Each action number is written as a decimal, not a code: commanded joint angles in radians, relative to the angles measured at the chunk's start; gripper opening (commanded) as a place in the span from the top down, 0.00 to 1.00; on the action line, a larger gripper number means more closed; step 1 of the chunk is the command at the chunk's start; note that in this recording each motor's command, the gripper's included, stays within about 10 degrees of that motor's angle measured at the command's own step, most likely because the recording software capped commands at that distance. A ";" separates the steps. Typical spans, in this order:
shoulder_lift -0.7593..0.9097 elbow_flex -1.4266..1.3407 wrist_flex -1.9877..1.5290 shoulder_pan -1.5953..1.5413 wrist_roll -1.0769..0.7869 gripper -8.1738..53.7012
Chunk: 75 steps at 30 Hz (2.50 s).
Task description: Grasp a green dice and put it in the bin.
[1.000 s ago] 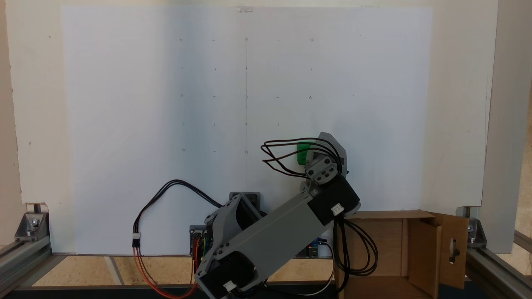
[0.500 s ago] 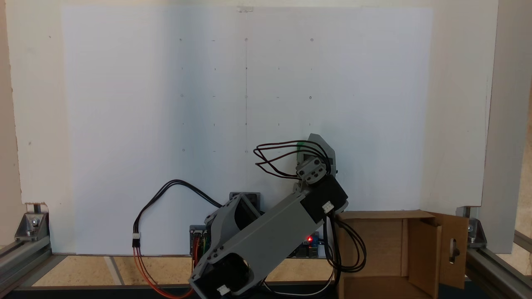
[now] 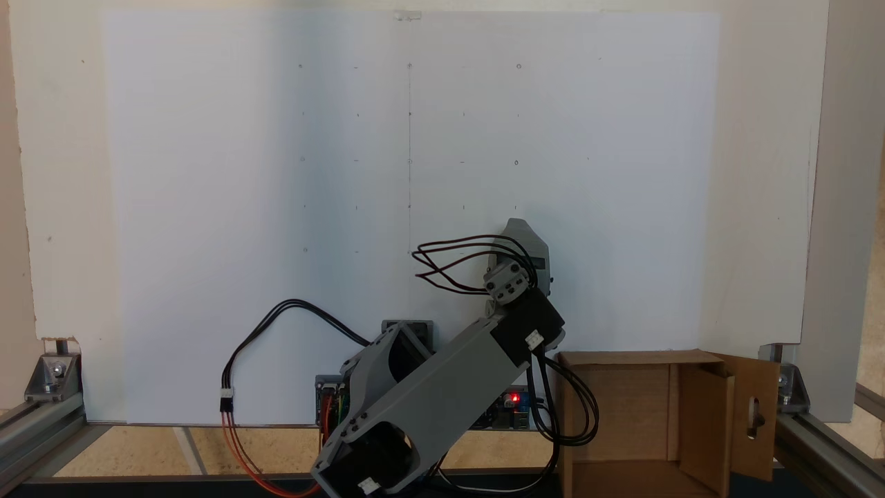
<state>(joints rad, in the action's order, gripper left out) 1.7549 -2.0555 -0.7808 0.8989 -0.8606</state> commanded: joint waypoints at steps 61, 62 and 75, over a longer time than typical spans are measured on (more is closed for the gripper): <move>-0.132 -0.055 0.250 -0.014 -0.077 0.29; -0.135 -0.055 0.252 -0.014 -0.077 0.29; -0.143 -0.067 0.253 -0.018 -0.075 0.32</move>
<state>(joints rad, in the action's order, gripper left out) 1.6061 -2.1368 -0.5292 0.8805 -0.8636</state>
